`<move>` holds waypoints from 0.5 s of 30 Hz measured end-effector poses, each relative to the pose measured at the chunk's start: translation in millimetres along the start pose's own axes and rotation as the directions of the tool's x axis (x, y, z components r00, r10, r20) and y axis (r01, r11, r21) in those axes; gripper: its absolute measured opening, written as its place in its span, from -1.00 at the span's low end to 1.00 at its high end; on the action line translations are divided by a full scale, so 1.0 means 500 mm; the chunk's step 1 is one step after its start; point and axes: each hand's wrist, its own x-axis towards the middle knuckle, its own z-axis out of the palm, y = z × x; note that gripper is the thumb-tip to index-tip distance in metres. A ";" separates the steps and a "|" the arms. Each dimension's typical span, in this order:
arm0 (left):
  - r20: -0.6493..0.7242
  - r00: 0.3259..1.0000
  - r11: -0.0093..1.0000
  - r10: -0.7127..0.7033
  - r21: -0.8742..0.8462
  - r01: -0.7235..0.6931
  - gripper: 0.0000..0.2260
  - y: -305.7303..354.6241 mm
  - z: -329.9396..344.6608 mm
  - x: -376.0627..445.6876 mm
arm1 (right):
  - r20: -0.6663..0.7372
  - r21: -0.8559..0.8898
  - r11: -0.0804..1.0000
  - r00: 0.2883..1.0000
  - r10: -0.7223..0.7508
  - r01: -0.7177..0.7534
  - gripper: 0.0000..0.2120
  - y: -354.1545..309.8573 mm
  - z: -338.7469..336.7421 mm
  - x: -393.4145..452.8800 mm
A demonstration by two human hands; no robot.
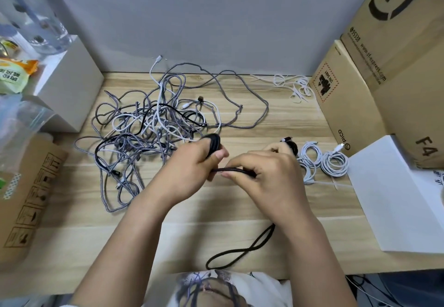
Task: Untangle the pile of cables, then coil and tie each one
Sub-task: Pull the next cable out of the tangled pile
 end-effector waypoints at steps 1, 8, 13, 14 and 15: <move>0.055 0.998 0.999 -0.010 -0.036 0.012 -0.72 0.001 -0.004 -0.002 | -0.003 -0.006 1.000 1.000 -0.001 0.001 -0.83 0.003 -0.002 0.000; 0.431 0.902 0.920 -0.002 -0.353 0.171 -0.72 0.015 -0.037 -0.020 | -0.045 -0.073 0.997 0.998 -0.044 0.040 -0.71 0.006 -0.010 0.009; 0.498 0.836 0.674 0.229 -0.701 0.233 -0.70 0.007 -0.060 -0.031 | -0.035 -0.115 0.993 0.999 0.025 -0.029 -0.74 0.018 -0.004 0.018; 0.475 0.840 0.612 0.263 -0.755 0.235 -0.71 0.008 -0.058 -0.030 | -0.011 -0.112 0.993 0.999 0.036 -0.037 -0.71 0.017 0.002 0.019; 0.451 0.840 0.542 0.300 -0.806 0.238 -0.73 0.011 -0.054 -0.027 | 0.015 -0.105 0.993 0.999 0.046 -0.045 -0.70 0.015 0.011 0.019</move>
